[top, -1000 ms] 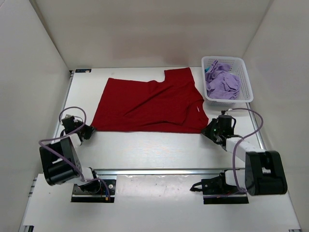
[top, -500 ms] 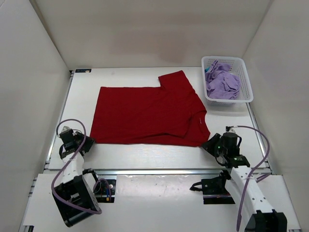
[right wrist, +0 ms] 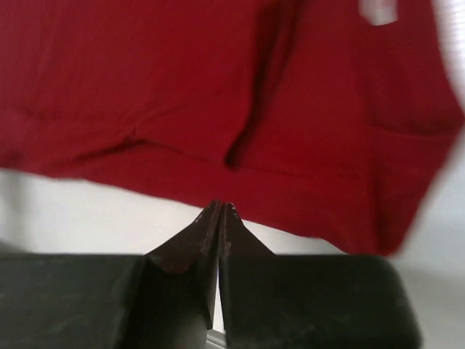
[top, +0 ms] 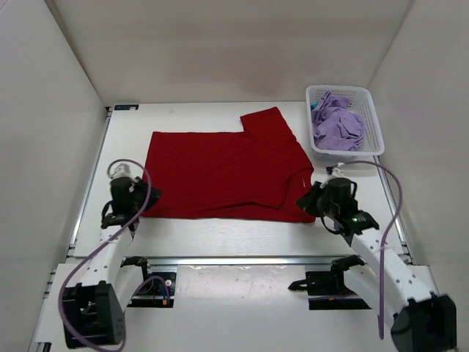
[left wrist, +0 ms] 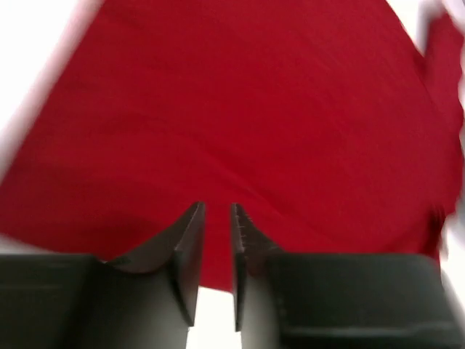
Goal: Fold and stack the t-shirts
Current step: Fold the flattened tshirt in 1/3 of the way
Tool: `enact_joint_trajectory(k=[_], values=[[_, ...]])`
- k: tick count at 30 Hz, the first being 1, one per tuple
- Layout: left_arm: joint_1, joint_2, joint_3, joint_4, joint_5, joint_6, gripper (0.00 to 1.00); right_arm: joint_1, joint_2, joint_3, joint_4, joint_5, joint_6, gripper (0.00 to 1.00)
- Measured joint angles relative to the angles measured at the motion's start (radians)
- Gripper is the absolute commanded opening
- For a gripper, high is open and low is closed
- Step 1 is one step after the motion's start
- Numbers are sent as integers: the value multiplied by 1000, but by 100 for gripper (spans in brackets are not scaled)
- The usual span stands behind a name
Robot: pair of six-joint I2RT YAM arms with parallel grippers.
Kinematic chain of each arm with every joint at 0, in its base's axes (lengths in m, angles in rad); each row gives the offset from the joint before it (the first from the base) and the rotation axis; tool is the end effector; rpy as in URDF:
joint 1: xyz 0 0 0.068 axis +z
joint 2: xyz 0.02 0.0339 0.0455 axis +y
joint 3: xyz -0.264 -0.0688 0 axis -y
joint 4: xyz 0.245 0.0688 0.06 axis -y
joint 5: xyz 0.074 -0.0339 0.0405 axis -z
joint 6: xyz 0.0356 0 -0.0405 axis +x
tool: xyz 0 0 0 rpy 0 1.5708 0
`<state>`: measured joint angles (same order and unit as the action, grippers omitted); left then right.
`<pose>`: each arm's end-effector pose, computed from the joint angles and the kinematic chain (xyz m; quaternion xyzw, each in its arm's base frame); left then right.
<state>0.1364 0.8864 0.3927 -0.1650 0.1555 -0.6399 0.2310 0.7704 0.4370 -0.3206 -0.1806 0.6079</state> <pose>0.1826 0.0195 0.1880 -0.3071 0.8415 -0.1769 0.4079 0.1623 0.0447 0.2075 0.1281 0.8848 0.2533 0.3696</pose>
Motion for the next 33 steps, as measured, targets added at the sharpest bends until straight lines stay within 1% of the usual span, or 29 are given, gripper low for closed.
enact_joint_trajectory(k=[1,3,5,7,10,14,17,22,23,24,25,26,27,29,33], values=[[-66,-1,0,20,-13,-1,25,40,45,9,33,3,-5,8],[-215,11,0,53,-43,0,24,99,148,14,105,-8,-8,27],[-324,36,0,80,-58,1,24,121,242,14,152,-21,-9,38],[-395,72,0,101,-66,6,24,122,317,18,190,-31,-16,40],[-421,135,-2,134,-67,13,22,122,408,24,252,-48,-16,39],[-377,189,-27,196,-59,14,23,119,468,24,314,-62,-10,33],[-362,204,-47,226,-60,8,23,116,496,24,347,-77,-5,32],[-391,206,-63,271,-58,-9,23,116,546,24,385,-94,2,31],[-393,206,-64,280,-58,-12,23,116,554,24,391,-100,3,25],[-394,206,-66,287,-57,-15,23,116,563,24,397,-104,5,17],[-393,206,-70,296,-55,-16,22,116,571,27,398,-108,7,12],[-390,206,-73,301,-54,-16,23,116,578,33,397,-110,10,11],[-388,205,-75,303,-53,-17,22,117,587,43,396,-113,13,6],[-386,205,-76,307,-50,-21,22,123,606,73,394,-114,13,2],[-380,199,-78,312,-43,-28,23,135,651,164,386,-113,9,0]])
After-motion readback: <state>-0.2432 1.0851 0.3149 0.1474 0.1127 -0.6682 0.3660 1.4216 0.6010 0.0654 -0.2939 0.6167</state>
